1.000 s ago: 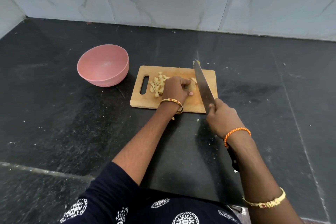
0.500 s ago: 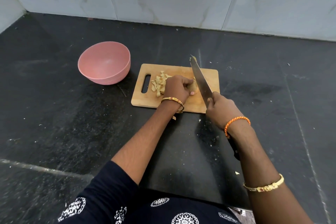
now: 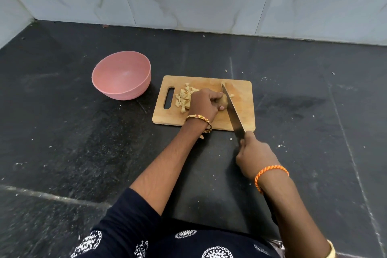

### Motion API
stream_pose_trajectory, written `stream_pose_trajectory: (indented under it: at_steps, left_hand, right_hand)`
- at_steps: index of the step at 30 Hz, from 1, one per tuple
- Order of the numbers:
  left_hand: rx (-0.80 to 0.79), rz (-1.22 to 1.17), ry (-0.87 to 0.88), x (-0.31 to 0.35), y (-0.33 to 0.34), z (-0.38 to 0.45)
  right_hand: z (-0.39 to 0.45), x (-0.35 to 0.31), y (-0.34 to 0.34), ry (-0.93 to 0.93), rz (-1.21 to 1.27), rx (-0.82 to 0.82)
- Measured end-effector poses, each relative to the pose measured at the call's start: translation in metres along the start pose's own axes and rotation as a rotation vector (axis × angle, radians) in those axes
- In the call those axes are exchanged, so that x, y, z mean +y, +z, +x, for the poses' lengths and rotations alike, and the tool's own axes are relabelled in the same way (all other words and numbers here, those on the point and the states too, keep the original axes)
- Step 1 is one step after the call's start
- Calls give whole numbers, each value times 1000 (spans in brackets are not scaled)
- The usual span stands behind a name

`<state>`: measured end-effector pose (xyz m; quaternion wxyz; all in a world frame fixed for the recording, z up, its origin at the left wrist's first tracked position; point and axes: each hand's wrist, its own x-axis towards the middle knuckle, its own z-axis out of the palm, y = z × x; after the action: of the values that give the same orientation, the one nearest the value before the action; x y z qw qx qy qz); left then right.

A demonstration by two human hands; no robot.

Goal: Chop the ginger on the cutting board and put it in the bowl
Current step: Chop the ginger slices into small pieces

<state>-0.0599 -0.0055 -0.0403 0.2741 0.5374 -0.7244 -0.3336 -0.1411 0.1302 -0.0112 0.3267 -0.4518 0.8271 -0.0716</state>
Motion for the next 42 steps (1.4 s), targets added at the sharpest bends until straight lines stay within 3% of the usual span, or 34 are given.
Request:
stream_pose_trajectory:
  at_steps: [7, 12, 42]
  left_hand:
    - [-10, -32, -16, -1, 1, 0]
    - [-21, -52, -31, -2, 1, -1]
    - [-16, -57, -16, -5, 3, 2]
  right_hand:
    - [-40, 24, -15, -6, 79, 10]
    - [-14, 13, -21, -59, 122, 123]
    - [33, -19, -18, -89, -35, 143]
